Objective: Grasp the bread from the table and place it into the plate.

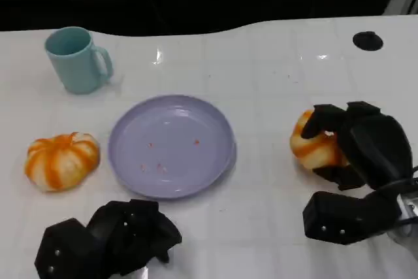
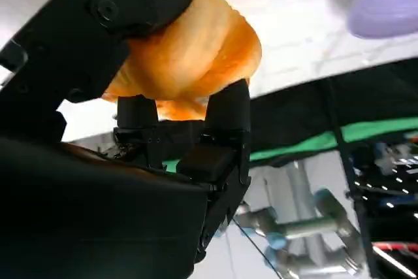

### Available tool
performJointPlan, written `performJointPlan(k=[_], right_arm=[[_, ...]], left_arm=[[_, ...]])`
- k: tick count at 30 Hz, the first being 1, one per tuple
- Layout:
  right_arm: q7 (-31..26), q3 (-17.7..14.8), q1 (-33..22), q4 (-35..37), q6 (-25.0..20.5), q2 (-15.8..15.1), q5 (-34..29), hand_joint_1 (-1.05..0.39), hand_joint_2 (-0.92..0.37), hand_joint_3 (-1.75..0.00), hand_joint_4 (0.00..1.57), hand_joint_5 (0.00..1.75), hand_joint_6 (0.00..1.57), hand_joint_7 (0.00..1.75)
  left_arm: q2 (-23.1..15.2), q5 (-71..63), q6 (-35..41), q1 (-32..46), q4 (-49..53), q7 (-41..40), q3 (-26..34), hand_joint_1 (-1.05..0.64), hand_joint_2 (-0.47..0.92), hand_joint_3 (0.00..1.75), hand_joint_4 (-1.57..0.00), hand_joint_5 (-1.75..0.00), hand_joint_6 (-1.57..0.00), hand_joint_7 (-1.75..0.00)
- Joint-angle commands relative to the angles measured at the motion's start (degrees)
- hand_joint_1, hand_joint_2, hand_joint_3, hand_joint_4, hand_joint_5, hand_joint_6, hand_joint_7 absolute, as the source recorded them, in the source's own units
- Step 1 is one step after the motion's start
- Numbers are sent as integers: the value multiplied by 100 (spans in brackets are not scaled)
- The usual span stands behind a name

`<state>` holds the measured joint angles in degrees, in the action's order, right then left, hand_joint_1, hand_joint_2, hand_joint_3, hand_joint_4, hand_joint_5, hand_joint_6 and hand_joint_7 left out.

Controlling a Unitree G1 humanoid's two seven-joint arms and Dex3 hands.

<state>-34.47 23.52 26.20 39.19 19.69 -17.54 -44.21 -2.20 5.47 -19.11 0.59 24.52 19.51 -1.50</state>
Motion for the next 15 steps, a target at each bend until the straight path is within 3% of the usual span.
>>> performJointPlan(k=[1, 7, 15], right_arm=[[56, 10, -13, -421, 153, 82, 66, 1, -31, -123, 97, 175, 85, 154], [196, 114, 134, -550, 471, 501, 135, 4, -16, -145, 102, 175, 89, 155], [522, 237, 592, -168, 673, 1119, 283, 4, -21, -142, 101, 175, 85, 159]], left_arm=[[-72, -47, -21, -11, 133, -63, 40, -104, 84, 0, -87, -152, -129, -76], [-59, -53, -95, -26, 199, -54, 28, -104, 84, 0, -88, -153, -130, -75], [-26, -49, -84, -14, 197, -40, -3, -105, 83, 0, -88, -154, -131, -75]])
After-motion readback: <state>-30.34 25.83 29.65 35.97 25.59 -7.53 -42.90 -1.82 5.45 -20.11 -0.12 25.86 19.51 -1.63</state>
